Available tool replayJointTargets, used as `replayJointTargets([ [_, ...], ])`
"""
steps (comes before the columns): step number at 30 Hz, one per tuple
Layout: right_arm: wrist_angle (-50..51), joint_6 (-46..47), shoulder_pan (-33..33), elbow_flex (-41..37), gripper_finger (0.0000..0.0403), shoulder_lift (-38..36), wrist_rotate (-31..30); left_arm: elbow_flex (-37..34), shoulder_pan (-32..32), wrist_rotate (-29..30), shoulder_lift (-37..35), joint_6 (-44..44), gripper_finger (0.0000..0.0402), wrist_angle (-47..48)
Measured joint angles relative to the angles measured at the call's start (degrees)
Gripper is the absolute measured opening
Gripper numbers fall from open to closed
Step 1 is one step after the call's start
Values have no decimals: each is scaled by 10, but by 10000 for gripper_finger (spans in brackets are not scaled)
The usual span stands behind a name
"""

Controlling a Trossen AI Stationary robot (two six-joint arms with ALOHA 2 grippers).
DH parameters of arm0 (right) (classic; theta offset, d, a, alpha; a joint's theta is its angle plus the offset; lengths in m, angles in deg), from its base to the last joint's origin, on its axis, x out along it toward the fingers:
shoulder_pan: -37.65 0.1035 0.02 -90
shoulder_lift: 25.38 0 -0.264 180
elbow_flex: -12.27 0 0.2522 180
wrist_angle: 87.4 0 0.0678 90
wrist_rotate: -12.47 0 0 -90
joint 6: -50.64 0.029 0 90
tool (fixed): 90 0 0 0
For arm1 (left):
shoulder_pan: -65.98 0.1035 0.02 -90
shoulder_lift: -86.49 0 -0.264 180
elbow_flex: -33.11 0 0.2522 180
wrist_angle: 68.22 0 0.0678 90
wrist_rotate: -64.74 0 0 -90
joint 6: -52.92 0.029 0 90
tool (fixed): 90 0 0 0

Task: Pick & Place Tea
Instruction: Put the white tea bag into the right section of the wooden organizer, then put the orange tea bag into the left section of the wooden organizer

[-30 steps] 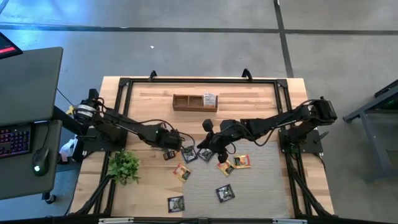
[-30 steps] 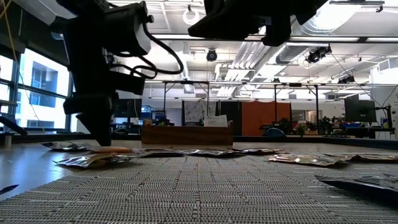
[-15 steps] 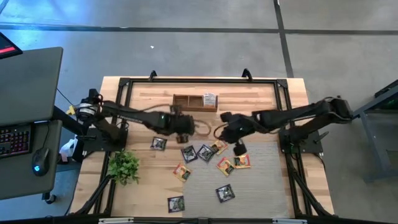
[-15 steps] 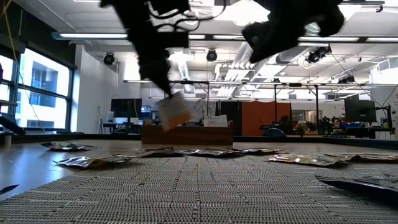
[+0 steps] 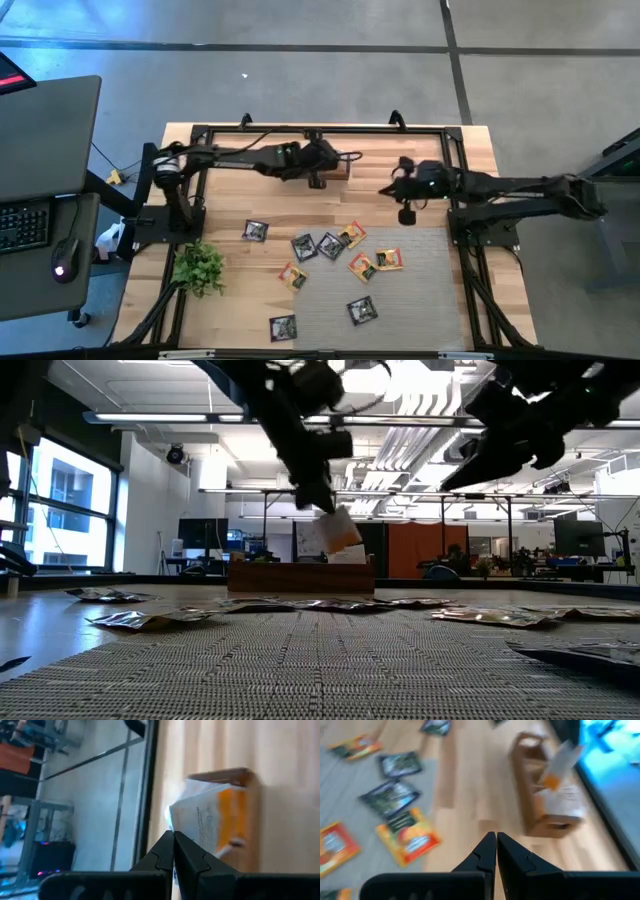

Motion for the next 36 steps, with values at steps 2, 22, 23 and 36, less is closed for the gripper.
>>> replayJointTargets([
  [2, -9, -1, -19, -21, 12, -26, 1, 15, 9, 5, 27, 6, 4, 1],
  [22, -35, -56, -62, -53, 12, -61, 22, 51, 9, 22, 80, 69, 60, -25],
  [23, -40, -55, -62, -53, 12, -61, 27, 51, 9, 22, 80, 71, 71, -23],
  [36, -119, -44, -61, -52, 12, -60, 56, 50, -55, 210, 31, -40, 146, 54],
])
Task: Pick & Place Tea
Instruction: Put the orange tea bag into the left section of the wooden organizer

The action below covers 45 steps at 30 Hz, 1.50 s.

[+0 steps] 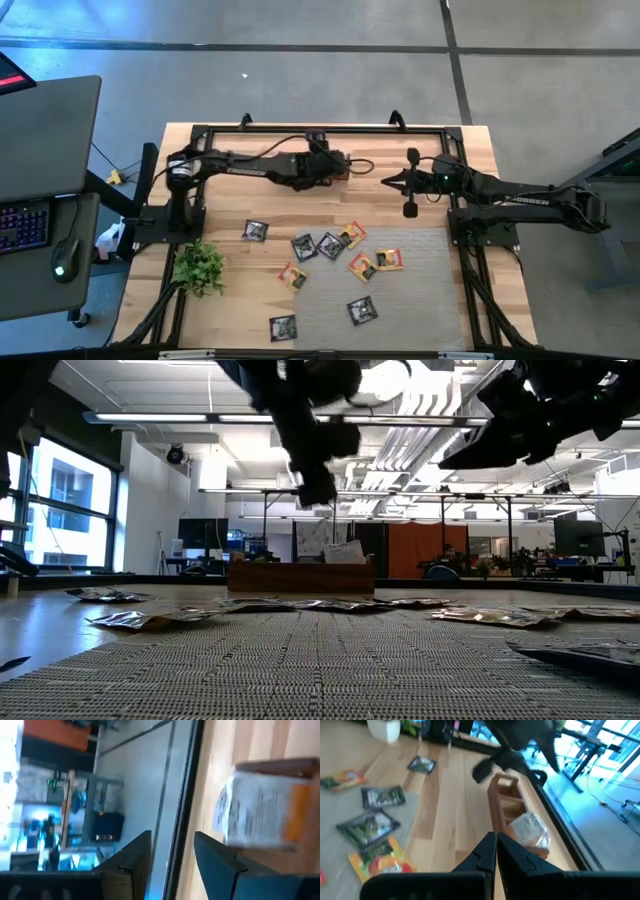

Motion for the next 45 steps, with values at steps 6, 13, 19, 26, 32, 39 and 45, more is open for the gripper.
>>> replayJointTargets([
  [6, -67, 109, 15, 1, 28, 22, 11, 0, -27, -51, -91, -229, 146, 239],
  [13, -195, 153, 89, 1, 94, 168, -16, -59, -26, -96, -196, -361, 146, 353],
  [19, -252, 153, 152, 4, 122, 317, -14, -243, -25, -228, -296, -346, 147, 172],
  [26, -179, 91, 168, 104, 124, 427, 11, -377, -20, -321, -339, -306, 147, -40],
  [32, -37, 45, 166, 209, 124, 527, 64, -379, -20, -324, -339, -305, 147, -66],
  [39, 88, -21, 158, 294, 124, 609, 66, -379, -21, -334, -339, -303, 147, -55],
  [45, 89, -23, 141, 304, 122, 652, 78, -379, -21, -334, -339, -302, 147, -49],
])
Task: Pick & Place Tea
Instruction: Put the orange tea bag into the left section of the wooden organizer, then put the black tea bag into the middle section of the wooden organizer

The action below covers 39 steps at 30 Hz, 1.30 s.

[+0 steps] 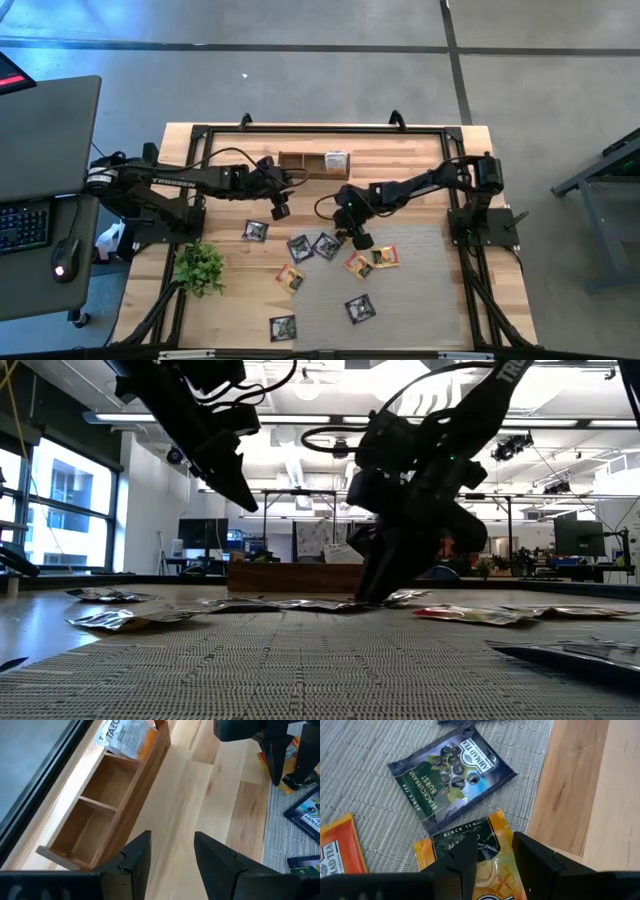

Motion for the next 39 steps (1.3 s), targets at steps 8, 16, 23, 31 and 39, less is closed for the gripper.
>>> replayJointTargets([
  [8, 0, 27, -11, -1, 44, 3, 36, 0, 0, 0, 0, 10, 147, -1],
  [16, -12, 72, -7, -9, 14, -85, 18, 0, -1, 1, 0, 37, 147, -10],
  [23, -158, 108, -15, -6, 6, -134, -270, 1, -1, 25, -7, 50, 147, -9],
  [31, -117, 57, -26, -5, 12, -134, -103, 1, -1, 23, -7, 46, 147, 0],
  [39, -192, 100, 2, -5, 77, -92, 12, 1, -1, 18, -6, 36, 147, -8],
])
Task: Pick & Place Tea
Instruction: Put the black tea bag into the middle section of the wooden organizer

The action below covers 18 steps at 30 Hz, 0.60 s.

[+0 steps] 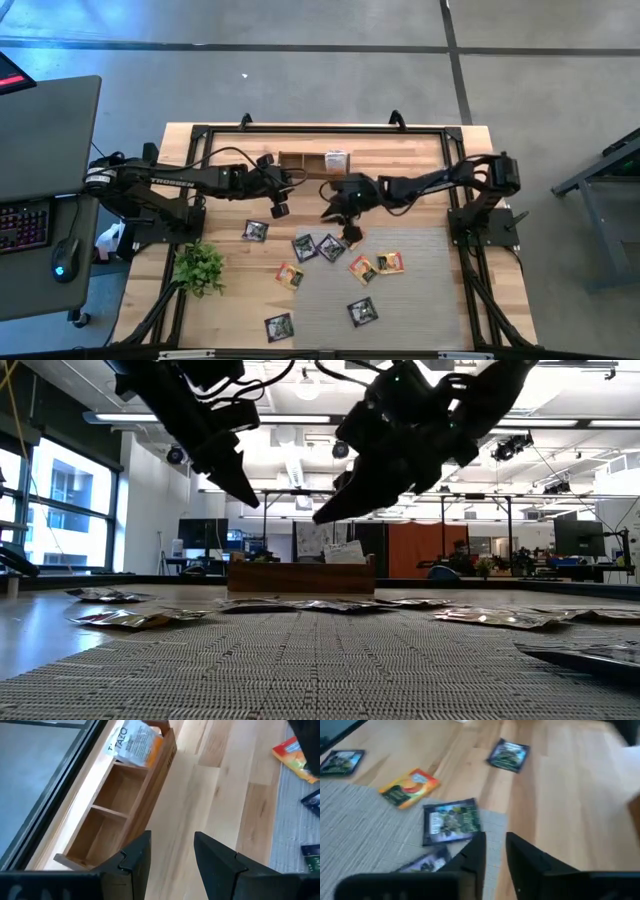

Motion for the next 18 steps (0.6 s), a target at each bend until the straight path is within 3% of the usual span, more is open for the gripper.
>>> replayJointTargets([
  [7, -132, 72, 19, 0, 129, 86, -43, 0, 0, -9, 0, -10, 147, -4],
  [18, -206, 198, 32, 9, 134, 152, -80, 0, 0, -8, 0, -10, 147, -3],
])
